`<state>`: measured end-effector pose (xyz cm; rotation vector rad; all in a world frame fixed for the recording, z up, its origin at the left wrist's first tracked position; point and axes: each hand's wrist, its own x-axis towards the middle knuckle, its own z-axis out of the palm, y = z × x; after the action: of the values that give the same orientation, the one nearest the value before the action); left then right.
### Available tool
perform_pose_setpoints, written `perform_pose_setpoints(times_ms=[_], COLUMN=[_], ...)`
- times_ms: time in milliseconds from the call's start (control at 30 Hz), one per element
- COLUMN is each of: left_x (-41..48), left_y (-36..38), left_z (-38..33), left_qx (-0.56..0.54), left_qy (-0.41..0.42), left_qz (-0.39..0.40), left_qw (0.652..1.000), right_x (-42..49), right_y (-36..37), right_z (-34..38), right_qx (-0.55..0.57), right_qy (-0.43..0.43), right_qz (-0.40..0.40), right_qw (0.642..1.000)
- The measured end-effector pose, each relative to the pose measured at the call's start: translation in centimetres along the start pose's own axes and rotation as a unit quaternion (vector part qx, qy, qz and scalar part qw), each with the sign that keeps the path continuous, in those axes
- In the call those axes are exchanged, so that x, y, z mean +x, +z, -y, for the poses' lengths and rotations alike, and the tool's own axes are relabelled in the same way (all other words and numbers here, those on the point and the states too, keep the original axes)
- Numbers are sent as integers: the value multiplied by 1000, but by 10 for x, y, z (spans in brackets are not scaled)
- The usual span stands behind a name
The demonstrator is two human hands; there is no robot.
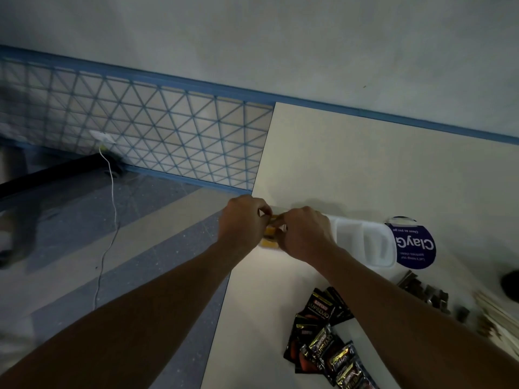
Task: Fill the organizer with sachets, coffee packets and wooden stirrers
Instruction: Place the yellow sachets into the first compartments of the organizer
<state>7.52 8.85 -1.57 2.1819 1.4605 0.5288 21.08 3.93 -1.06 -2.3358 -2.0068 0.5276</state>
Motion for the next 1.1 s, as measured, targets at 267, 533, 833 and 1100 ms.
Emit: perform_pose_setpoints(times_ms=[267,533,833,1100], left_x=[2,3,3,-6], left_y=[5,-4,-15,-10], left_z=[4,6,11,12], left_qx=[5,7,2,-10], left_qy=[-15,-22,-13,-44], left_qz=[30,26,66,87], left_qw=[999,999,998,995], right_x=[1,-1,-8,-2], right_y=[2,2,-12,-3], right_z=[-2,-3,-11,-5], right_qx=[41,49,85,20], right_qy=[11,19,9,-40], right_qz=[-33,-36,6,51], right_qw=[999,998,996,998])
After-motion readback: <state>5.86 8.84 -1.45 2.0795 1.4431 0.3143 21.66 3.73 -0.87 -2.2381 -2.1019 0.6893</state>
